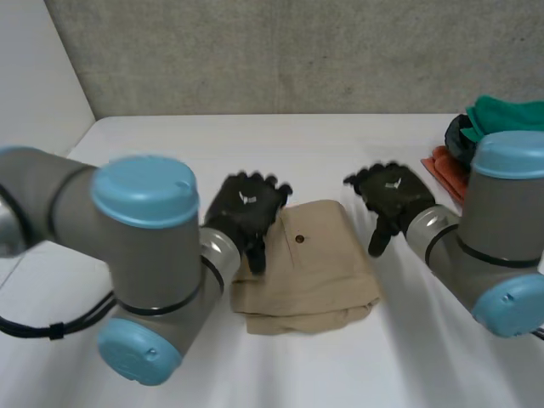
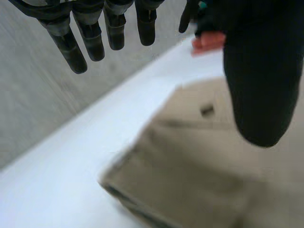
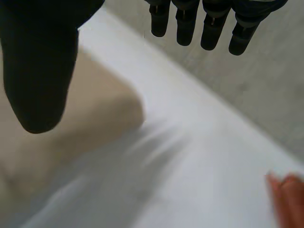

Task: Fold the laundry.

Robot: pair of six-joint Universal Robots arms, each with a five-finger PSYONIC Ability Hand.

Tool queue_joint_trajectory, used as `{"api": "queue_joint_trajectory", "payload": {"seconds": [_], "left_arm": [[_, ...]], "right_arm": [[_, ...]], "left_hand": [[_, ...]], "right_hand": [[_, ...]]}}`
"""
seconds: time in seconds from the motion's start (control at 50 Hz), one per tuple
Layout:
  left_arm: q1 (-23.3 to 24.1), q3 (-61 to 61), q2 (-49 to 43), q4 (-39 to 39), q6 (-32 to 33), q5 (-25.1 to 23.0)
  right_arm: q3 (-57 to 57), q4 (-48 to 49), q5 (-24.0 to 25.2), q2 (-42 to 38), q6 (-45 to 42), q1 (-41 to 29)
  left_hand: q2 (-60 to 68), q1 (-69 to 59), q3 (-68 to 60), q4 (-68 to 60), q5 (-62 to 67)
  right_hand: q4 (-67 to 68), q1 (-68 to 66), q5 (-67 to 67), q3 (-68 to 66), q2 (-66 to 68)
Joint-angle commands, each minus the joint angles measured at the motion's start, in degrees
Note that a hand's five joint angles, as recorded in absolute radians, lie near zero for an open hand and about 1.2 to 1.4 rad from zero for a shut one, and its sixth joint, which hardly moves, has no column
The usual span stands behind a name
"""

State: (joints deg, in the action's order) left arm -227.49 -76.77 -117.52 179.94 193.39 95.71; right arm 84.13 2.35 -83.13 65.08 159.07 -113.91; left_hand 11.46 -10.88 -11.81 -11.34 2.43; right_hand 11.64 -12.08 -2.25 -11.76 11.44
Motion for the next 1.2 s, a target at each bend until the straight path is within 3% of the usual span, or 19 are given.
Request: {"api": "queue_joint_trajectory", "payload": {"seconds": [0.02, 0.2, 0.3, 0.56, 0.96, 1.1, 1.2], "left_arm": [[-0.3, -1.8, 6.6, 2.3, -0.2, -1.7], [-4.5, -5.7, 11.4, 4.3, -0.7, -14.1], [-4.5, -5.8, 11.4, 4.1, -0.7, -17.3], [-4.3, -5.8, 11.0, 4.2, -0.8, -17.5], [-4.5, -7.4, 11.0, 4.6, -0.8, -17.5], [-4.6, -8.2, 11.4, 4.8, -0.8, -17.5], [-4.7, -8.2, 11.4, 4.8, -0.8, -17.5]], "right_arm": [[13.7, 12.3, 1.0, 12.9, -0.5, -1.7], [30.6, 22.1, 6.5, 12.6, -4.1, -6.6], [33.8, 29.6, 8.1, 6.7, -5.4, -6.9], [30.7, 39.0, 7.5, -2.9, -13.6, -6.8], [20.4, 40.0, 6.7, -8.7, -13.7, -6.8], [17.4, 39.6, 6.4, -9.2, -12.6, -7.5], [14.1, 35.9, 6.4, -11.9, -11.3, -7.5]], "left_hand": [[-1.5, 0.9, 1.8, 1.3, -2.4], [-1.2, 0.7, 1.6, 1.1, -2.2], [-1.1, 0.5, 1.4, 1.0, -2.0], [-1.1, 0.5, 1.4, 1.0, -2.0], [-0.9, 0.3, 1.3, 0.8, -1.9], [-0.9, 0.3, 1.3, 0.8, -1.9], [-0.9, 0.3, 1.3, 0.8, -1.9]], "right_hand": [[-1.6, 2.1, 2.3, 1.8, -1.4], [-1.6, 2.1, 2.3, 1.8, -1.4], [-1.6, 2.1, 2.3, 1.8, -1.4], [-1.1, 1.5, 1.7, 1.2, -0.9], [31.7, -31.3, -31.1, -31.6, 31.9], [31.3, -30.8, -30.6, -31.1, 31.4], [20.2, -19.7, -19.6, -20.1, 20.4]]}}
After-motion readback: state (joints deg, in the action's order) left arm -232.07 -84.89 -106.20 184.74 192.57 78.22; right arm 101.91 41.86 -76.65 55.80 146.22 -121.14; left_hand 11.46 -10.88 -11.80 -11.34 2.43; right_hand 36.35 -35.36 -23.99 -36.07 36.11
